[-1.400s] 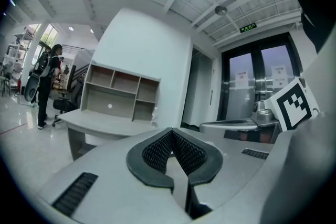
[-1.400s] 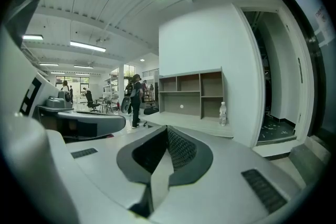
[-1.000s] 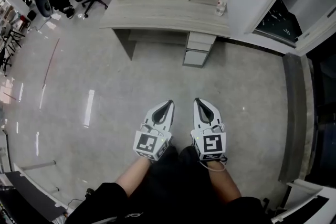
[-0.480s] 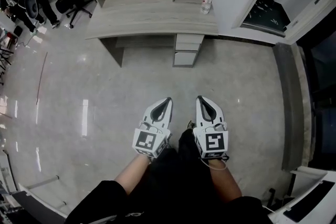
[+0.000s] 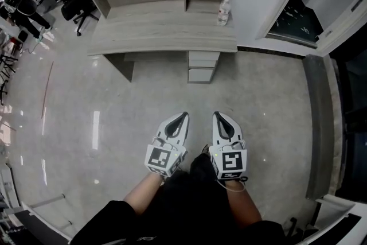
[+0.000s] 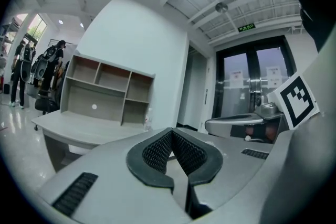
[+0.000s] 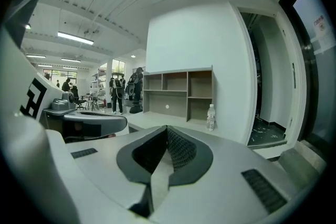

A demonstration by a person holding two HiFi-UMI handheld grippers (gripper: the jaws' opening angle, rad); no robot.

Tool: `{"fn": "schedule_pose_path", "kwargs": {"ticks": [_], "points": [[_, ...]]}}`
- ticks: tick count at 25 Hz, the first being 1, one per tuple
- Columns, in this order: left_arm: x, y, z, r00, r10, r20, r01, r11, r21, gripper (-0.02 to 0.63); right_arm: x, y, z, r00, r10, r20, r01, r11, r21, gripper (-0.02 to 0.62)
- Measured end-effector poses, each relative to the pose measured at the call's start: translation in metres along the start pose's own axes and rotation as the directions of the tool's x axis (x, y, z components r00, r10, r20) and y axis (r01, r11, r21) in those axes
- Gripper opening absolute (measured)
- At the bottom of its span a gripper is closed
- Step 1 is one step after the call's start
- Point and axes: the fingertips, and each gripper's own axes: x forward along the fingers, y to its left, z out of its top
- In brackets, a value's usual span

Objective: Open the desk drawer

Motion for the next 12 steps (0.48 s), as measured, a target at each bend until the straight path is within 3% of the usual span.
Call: {"fn": "schedule_pose_path", "kwargs": {"ticks": [12], "points": [[0.100,0.002,-0.015,0.994,0.091,-0.053,-0.091,0.996,0.003,0.005,0.057,-0.092,-0.033,0.996,0.084,-0.036,-0.083,0.996,0.043,0.005]]}}
